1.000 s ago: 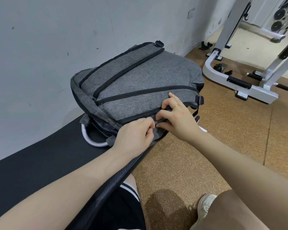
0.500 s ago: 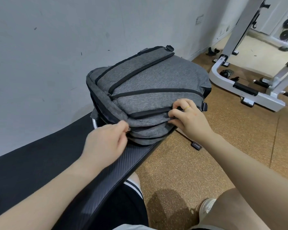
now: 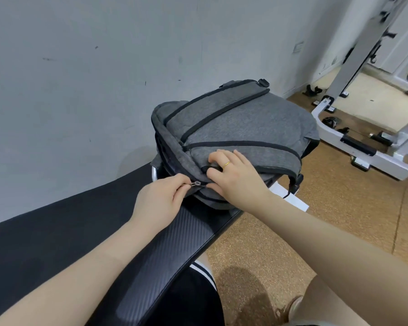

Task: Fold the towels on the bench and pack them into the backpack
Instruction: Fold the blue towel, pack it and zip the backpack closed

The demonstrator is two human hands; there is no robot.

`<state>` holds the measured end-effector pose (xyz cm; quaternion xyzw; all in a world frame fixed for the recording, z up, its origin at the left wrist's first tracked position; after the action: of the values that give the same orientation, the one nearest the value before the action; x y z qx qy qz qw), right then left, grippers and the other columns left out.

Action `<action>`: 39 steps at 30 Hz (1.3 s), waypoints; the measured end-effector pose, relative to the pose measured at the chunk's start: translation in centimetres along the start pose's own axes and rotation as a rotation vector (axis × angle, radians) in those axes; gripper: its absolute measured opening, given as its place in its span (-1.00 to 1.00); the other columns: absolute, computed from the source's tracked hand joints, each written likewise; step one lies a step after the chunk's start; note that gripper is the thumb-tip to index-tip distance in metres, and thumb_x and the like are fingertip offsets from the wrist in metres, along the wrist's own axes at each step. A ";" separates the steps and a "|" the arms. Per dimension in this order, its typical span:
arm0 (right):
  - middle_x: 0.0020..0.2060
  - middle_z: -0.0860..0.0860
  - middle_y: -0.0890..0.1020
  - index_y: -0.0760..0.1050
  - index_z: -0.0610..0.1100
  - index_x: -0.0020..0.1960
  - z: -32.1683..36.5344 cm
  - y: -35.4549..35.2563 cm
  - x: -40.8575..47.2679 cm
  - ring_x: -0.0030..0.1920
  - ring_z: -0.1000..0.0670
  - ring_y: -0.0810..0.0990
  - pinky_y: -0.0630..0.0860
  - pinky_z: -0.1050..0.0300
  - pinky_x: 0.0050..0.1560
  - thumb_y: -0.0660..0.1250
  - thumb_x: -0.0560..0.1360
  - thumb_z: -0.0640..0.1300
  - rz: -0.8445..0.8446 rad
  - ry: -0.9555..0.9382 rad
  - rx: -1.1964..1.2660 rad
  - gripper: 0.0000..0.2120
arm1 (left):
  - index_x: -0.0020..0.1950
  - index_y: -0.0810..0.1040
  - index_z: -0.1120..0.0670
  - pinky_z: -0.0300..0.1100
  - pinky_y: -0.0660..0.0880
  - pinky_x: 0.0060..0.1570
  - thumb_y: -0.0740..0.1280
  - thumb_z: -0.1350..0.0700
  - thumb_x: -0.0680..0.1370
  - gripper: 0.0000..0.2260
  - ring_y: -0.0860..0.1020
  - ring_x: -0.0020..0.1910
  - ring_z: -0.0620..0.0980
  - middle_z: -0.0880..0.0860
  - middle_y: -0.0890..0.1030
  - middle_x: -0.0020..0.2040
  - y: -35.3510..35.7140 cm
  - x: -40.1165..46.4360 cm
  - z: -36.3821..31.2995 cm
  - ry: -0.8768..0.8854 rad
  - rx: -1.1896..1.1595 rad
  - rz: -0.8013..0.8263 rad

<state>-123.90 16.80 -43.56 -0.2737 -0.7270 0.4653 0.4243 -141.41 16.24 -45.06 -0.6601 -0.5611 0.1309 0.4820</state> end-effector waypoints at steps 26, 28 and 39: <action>0.29 -0.08 0.48 0.38 -0.13 0.35 -1.6 -1.2 17.0 0.28 -0.10 0.42 0.36 -0.01 0.26 0.18 0.57 -0.08 0.316 -0.010 0.334 -0.64 | -0.18 0.47 0.08 -0.35 0.32 -0.41 0.25 0.19 0.56 -0.87 0.39 -0.41 -0.13 -0.01 0.56 -0.27 -1.8 10.2 8.8 -0.747 -0.928 -0.242; 0.29 -0.06 0.49 0.39 -0.13 0.34 -1.2 0.9 19.8 0.29 -0.07 0.43 0.36 0.04 0.27 0.21 0.56 -0.02 0.491 -0.090 0.352 -0.61 | -0.18 0.50 0.09 -0.39 0.33 -0.45 0.27 0.19 0.56 -0.88 0.39 -0.40 -0.14 -0.02 0.55 -0.30 -1.8 10.3 9.3 -0.768 -0.962 -0.257; -0.28 0.01 0.56 0.54 -0.15 -0.21 -1.1 4.8 24.8 -0.21 0.05 0.45 0.35 0.20 -0.20 0.34 0.44 -0.20 0.691 -0.223 0.530 -0.94 | -0.12 0.44 0.08 -0.29 0.37 -0.43 0.33 -0.11 0.48 -0.74 0.48 -0.41 -0.10 0.02 0.51 -0.25 0.6 11.4 9.9 -0.933 -1.018 -0.083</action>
<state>-135.12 38.94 -38.70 -0.3302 -0.4899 0.7766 0.2186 -144.26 30.98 -46.31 -0.6567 -0.7263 0.1029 -0.1748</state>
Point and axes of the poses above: each hand's wrist, its own x-axis towards the middle knuckle, its own y-axis out of the palm, z = x × y, the point moved 2 cm from there along x, towards the middle knuckle
